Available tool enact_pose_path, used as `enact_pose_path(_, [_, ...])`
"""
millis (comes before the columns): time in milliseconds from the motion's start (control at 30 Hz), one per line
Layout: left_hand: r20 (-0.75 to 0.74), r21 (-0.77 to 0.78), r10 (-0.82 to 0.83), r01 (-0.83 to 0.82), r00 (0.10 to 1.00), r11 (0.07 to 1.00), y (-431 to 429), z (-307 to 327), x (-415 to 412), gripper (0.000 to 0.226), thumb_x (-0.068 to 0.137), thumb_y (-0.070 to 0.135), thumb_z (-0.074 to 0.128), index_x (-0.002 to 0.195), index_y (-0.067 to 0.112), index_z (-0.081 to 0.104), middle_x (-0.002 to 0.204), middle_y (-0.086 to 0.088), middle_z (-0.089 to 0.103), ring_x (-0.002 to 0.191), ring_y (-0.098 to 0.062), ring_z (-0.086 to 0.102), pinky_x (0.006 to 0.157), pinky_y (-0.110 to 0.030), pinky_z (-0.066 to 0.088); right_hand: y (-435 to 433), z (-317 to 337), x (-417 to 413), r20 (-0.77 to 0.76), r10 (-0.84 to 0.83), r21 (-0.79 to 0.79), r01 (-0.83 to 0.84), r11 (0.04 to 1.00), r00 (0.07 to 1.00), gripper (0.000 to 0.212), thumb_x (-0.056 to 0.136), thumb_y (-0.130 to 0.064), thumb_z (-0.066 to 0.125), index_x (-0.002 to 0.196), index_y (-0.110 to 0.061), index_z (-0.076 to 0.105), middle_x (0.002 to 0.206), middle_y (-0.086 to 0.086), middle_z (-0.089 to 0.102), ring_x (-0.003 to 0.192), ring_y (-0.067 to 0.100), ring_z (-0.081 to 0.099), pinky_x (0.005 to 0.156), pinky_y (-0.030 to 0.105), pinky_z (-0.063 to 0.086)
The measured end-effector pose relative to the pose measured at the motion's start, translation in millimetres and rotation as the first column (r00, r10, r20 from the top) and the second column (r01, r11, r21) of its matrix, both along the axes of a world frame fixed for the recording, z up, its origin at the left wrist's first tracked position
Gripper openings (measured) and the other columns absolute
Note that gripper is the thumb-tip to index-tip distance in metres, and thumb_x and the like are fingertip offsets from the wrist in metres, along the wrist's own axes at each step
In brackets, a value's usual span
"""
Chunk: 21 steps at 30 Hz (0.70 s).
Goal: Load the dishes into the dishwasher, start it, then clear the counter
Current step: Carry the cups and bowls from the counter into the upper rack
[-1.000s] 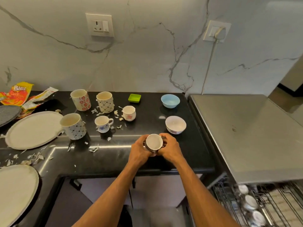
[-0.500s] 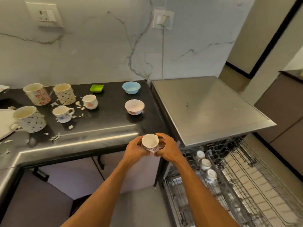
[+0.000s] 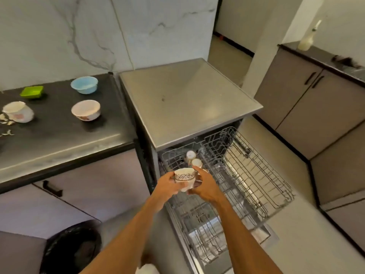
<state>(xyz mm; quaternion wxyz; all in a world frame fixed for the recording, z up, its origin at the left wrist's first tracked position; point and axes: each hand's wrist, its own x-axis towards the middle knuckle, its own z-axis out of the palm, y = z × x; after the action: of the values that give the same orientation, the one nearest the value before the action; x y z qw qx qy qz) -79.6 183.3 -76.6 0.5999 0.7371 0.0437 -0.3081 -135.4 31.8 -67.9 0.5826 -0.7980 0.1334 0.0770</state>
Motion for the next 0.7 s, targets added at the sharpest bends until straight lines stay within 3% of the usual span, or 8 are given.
enact_pose_path(67, [-0.072, -0.020, 0.030, -0.031, 0.997, 0.999, -19, -11, -4, 0.040, 0.077, 0.006, 0.079, 0.111, 0.009, 0.057, 0.087, -0.001, 0.064, 0.077, -0.022, 0.064, 0.075, -0.040, 0.054, -13, -8, -9, -0.033, -0.041, 0.034, 0.042, 0.999, 0.999, 0.080, 0.065, 0.003, 0.084, 0.133, -0.018, 0.047, 0.113, -0.002, 0.066, 0.102, 0.012, 0.065, 0.078, 0.026, 0.058])
enact_pose_path(133, [-0.133, -0.032, 0.032, -0.036, 0.991, 0.999, -33, -22, -6, 0.031, 0.078, 0.009, 0.079, 0.095, 0.020, 0.055, 0.080, -0.001, 0.066, 0.076, -0.022, 0.065, 0.078, -0.039, 0.053, -22, -18, -15, -0.083, -0.099, 0.083, 0.105, 0.991, 0.992, 0.072, 0.068, 0.011, 0.079, 0.124, -0.021, 0.047, 0.107, -0.003, 0.066, 0.094, 0.006, 0.065, 0.067, 0.017, 0.055])
enact_pose_path(233, [-0.216, -0.065, 0.025, -0.040, 0.976, 0.997, -55, -41, -2, 0.025, 0.080, 0.009, 0.077, 0.096, 0.013, 0.058, 0.072, -0.001, 0.071, 0.076, -0.028, 0.065, 0.085, -0.045, 0.053, -37, -41, -17, -0.148, -0.197, 0.072, 0.209, 0.975, 0.969, 0.053, 0.071, 0.005, 0.080, 0.101, -0.028, 0.050, 0.103, -0.003, 0.066, 0.092, 0.010, 0.066, 0.073, 0.026, 0.059])
enact_pose_path(333, [-0.258, -0.013, 0.030, -0.035, 0.966, 0.999, -77, -60, 2, 0.019, 0.085, 0.014, 0.072, 0.094, 0.016, 0.055, 0.093, -0.008, 0.067, 0.085, -0.027, 0.069, 0.080, -0.039, 0.058, -46, -61, -18, -0.212, -0.277, 0.065, 0.296, 0.953, 0.937, 0.052, 0.070, -0.009, 0.085, 0.106, -0.023, 0.051, 0.110, 0.002, 0.067, 0.102, 0.020, 0.067, 0.090, 0.043, 0.056])
enact_pose_path(433, [-0.299, 0.030, -0.006, 0.016, 0.954, 0.999, -98, -81, 11, 0.020, 0.090, 0.022, 0.065, 0.107, 0.012, 0.059, 0.094, -0.007, 0.065, 0.088, -0.026, 0.069, 0.075, -0.034, 0.059, -56, -82, -12, -0.248, -0.332, 0.050, 0.354, 0.934, 0.910, 0.050, 0.075, -0.013, 0.082, 0.116, -0.017, 0.053, 0.110, 0.002, 0.069, 0.099, 0.020, 0.068, 0.089, 0.047, 0.056])
enact_pose_path(500, [-0.350, 0.047, -0.015, 0.034, 0.937, 0.998, -112, -100, 21, 0.025, 0.093, 0.024, 0.062, 0.113, 0.010, 0.058, 0.096, -0.009, 0.065, 0.086, -0.024, 0.067, 0.074, -0.031, 0.058, -65, -97, -3, -0.263, -0.350, 0.053, 0.375, 0.925, 0.899, 0.047, 0.080, -0.009, 0.077, 0.120, -0.019, 0.055, 0.110, 0.002, 0.070, 0.098, 0.019, 0.069, 0.088, 0.047, 0.057])
enact_pose_path(633, [-0.463, 0.080, -0.023, 0.068, 0.886, 0.994, -130, -128, 31, 0.029, 0.095, 0.022, 0.059, 0.120, 0.007, 0.055, 0.119, -0.015, 0.061, 0.107, -0.028, 0.062, 0.086, -0.033, 0.054, -80, -123, 9, -0.291, -0.339, 0.031, 0.363, 0.931, 0.894, 0.045, 0.088, 0.002, 0.065, 0.125, -0.024, 0.058, 0.111, -0.003, 0.070, 0.100, 0.012, 0.068, 0.084, 0.029, 0.056])
enact_pose_path(700, [-0.476, 0.093, -0.019, 0.072, 0.879, 0.993, -137, -138, 35, 0.032, 0.095, 0.019, 0.058, 0.124, 0.004, 0.055, 0.115, -0.013, 0.061, 0.111, -0.028, 0.060, 0.092, -0.036, 0.053, -85, -136, 15, -0.282, -0.375, -0.056, 0.375, 0.925, 0.883, 0.040, 0.090, -0.004, 0.065, 0.125, -0.022, 0.063, 0.109, -0.004, 0.071, 0.101, 0.014, 0.067, 0.085, 0.032, 0.055])
